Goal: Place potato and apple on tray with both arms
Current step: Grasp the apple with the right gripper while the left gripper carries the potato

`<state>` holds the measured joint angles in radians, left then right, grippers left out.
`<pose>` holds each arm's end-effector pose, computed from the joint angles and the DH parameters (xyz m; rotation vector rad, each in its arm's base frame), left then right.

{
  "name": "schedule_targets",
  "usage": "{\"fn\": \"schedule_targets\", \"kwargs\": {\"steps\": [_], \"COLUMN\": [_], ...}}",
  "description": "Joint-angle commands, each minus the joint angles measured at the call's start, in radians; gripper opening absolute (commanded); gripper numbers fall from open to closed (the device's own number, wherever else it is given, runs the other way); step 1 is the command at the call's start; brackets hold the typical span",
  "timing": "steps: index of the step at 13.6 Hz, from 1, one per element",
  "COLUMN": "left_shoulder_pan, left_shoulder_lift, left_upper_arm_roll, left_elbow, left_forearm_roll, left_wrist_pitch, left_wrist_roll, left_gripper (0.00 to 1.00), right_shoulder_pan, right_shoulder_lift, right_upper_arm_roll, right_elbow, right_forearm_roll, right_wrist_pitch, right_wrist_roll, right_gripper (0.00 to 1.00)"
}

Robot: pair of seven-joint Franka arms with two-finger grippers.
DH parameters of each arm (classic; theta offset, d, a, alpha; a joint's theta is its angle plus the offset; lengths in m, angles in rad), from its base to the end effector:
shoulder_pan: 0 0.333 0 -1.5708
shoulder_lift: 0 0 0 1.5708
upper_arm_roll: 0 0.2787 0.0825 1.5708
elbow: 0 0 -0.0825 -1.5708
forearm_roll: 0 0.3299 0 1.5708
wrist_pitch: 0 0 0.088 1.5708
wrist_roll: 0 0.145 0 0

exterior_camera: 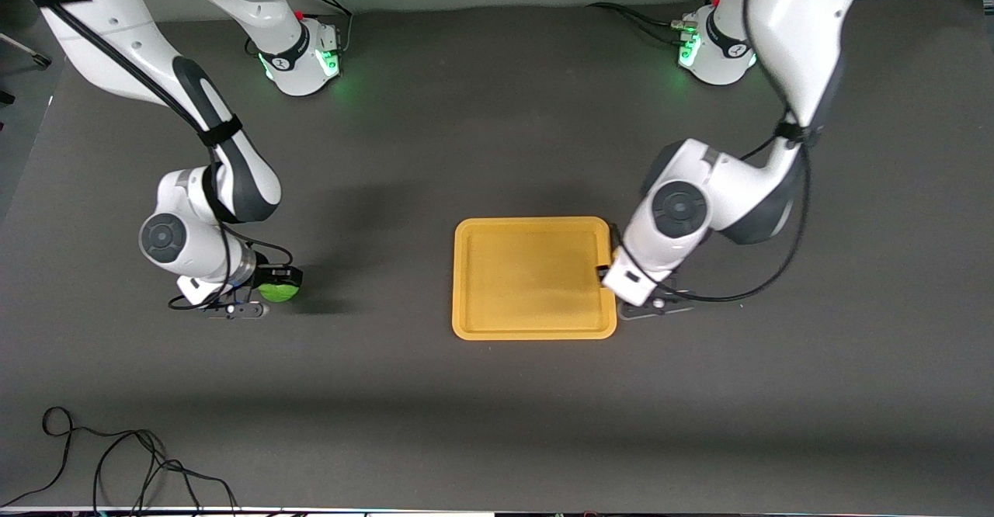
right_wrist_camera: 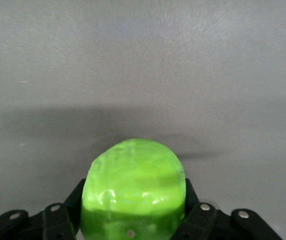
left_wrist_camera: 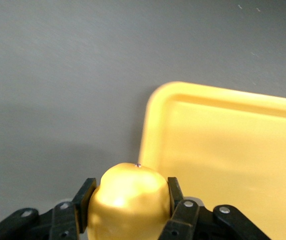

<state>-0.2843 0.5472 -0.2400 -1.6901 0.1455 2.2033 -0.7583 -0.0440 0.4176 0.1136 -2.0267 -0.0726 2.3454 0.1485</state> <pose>0.5380 -0.2883 0.2489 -3.1257 -0.2815 0.0268 0.5360 0.0351 0.2027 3.1244 -0.0517 -0.1475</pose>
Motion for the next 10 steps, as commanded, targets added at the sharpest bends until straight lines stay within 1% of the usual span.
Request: {"fn": "schedule_targets", "kwargs": {"steps": [1,2,3,5,7,8,10], "left_shoulder_pan": [-0.052,-0.053,-0.053,-0.055,-0.067,-0.067,-0.069], "left_shoulder_lift": [0.106,0.12,0.126,0.135,0.143,0.146,0.152], "left_upper_arm_roll": [0.018,0.018,0.018,0.018,0.018,0.018,0.018], "left_elbow": [0.089,0.092,0.09,0.084,0.081,0.081,0.079], "left_forearm_roll": [-0.006,-0.006,-0.001,0.0,-0.001,0.0,0.0], "left_wrist_pitch": [-0.005,-0.001,0.019,0.026,0.026,0.026,0.026], "left_wrist_roll": [-0.062,-0.062,-0.064,-0.078,-0.09,-0.092,-0.092], "left_gripper": [0.12,0.13,0.16,0.25,0.28,0.29,0.36], "right_shoulder_pan": [0.058,0.081,0.096,0.18,0.22,0.263,0.349], "right_shoulder_lift": [-0.074,-0.076,-0.076,-0.072,-0.051,-0.027,0.054], "right_upper_arm_roll": [0.0,0.0,0.004,0.006,0.008,0.008,0.008], "right_elbow": [0.116,0.153,0.167,0.218,0.27,0.296,0.4], "right_forearm_roll": [-0.007,-0.004,0.003,0.052,0.063,0.071,0.074], "right_wrist_pitch": [-0.226,-0.272,-0.29,-0.293,-0.291,-0.284,-0.282], "right_wrist_roll": [0.057,0.084,0.092,0.121,0.193,0.257,0.407], "right_gripper": [0.36,0.36,0.36,0.36,0.36,0.36,0.36]}}
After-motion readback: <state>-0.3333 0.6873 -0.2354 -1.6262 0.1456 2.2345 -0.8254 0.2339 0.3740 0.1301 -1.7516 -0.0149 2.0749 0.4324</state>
